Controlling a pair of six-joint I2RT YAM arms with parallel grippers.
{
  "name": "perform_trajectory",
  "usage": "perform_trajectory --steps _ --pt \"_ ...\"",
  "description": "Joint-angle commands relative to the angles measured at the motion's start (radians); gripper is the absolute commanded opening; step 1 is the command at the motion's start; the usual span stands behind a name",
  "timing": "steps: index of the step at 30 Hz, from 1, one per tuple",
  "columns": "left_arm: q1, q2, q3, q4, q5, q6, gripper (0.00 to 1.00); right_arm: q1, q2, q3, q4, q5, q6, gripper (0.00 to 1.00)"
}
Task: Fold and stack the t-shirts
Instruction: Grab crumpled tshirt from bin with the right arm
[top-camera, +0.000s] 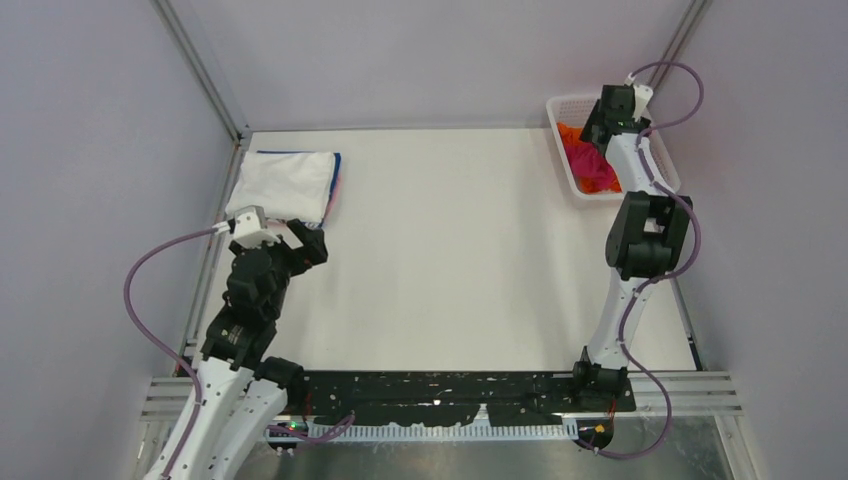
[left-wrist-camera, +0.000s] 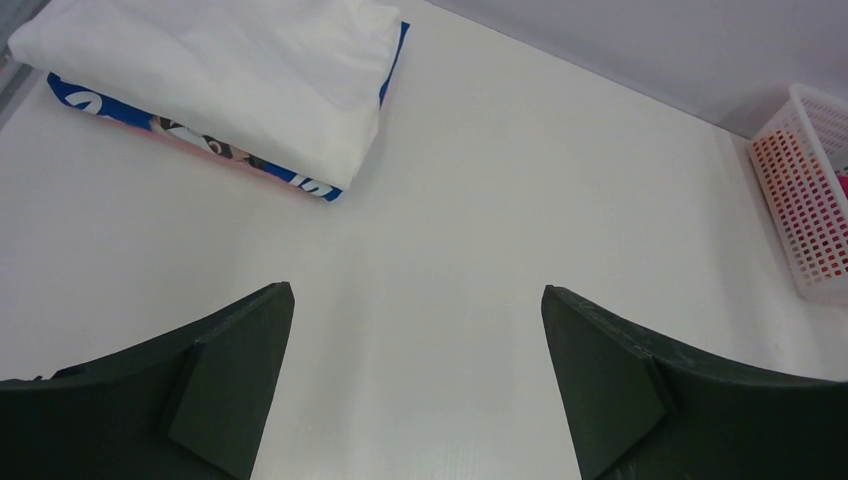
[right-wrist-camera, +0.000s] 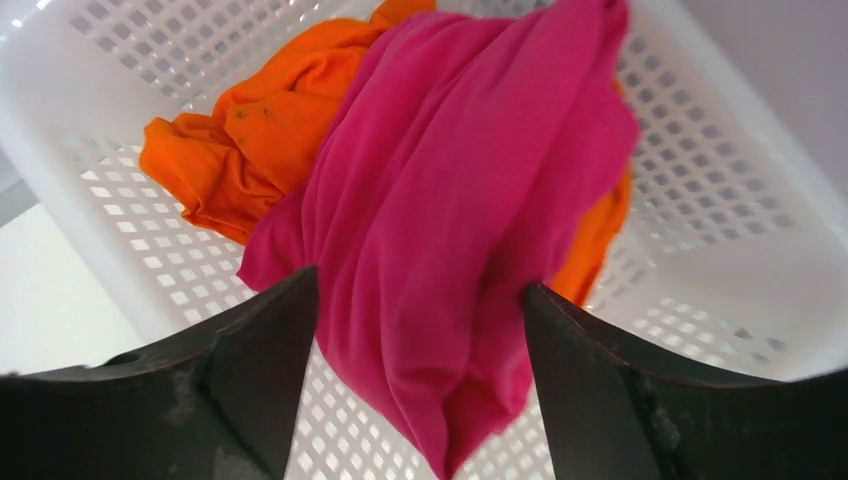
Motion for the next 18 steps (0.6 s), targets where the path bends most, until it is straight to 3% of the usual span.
perform_trajectory --steps 1,5,8,10,18 --pt "0.003 0.022 -0.003 0.067 -0.01 0.011 0.99 0.006 0.102 0.156 -0.017 -0.034 -0.017 0.77" --pt "0.004 0.041 0.0 0.074 -0.019 0.015 0.99 0.005 0.169 0.178 -0.05 -0.022 -0.003 0.47" --pt "0.004 0.051 0.005 0.077 -0.011 0.018 0.99 0.004 0.169 0.18 -0.055 -0.026 -0.001 0.19" --pt "0.003 0.05 0.006 0.078 -0.005 0.018 0.99 0.004 0.123 0.187 -0.058 -0.035 -0.005 0.08" --pt "0.004 0.006 -0.011 0.083 0.033 0.011 0.99 0.006 -0.187 0.278 -0.054 -0.211 -0.027 0.05"
